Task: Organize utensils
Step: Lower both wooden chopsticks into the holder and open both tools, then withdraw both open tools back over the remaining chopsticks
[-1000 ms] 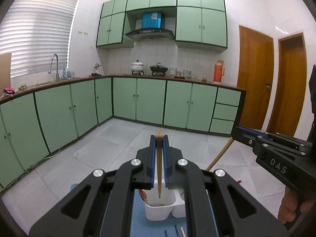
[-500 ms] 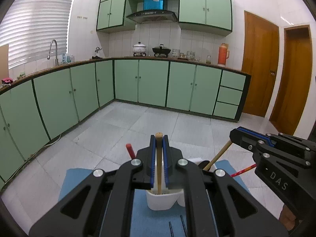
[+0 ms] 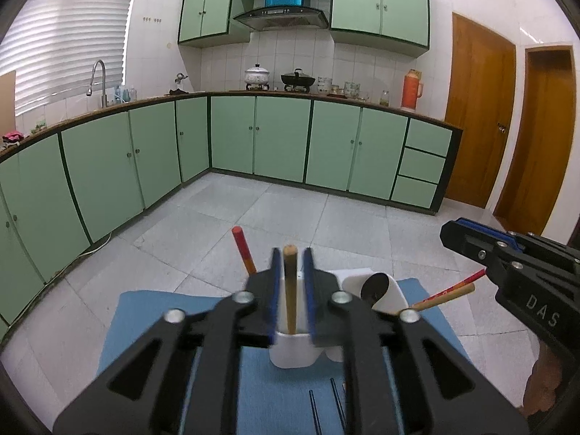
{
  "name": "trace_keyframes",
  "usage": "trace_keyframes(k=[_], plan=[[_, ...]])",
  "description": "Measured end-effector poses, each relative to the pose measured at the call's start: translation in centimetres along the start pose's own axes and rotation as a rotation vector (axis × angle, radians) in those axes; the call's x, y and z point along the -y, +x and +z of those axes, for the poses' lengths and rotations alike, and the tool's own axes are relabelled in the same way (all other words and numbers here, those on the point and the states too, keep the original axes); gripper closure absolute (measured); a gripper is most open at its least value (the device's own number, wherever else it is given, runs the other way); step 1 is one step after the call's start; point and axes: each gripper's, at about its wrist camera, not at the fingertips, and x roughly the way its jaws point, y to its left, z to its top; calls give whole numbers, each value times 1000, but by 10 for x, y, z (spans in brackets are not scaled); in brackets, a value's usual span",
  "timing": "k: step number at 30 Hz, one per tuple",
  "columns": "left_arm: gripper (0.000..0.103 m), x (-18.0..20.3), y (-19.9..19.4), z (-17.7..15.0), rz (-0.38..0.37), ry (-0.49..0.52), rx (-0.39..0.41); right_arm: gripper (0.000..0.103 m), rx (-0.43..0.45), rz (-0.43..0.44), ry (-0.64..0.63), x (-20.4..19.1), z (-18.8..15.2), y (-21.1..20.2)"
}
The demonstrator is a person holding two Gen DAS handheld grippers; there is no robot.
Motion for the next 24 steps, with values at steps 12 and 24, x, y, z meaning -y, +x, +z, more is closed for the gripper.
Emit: trace_keyframes(k=[12, 24], plan=[[25, -3, -76, -14, -10, 0, 133, 31, 170, -63, 11, 6, -7, -77], [12, -15, -133, -69, -28, -42, 106, 19, 192, -64, 47, 5, -68, -136]])
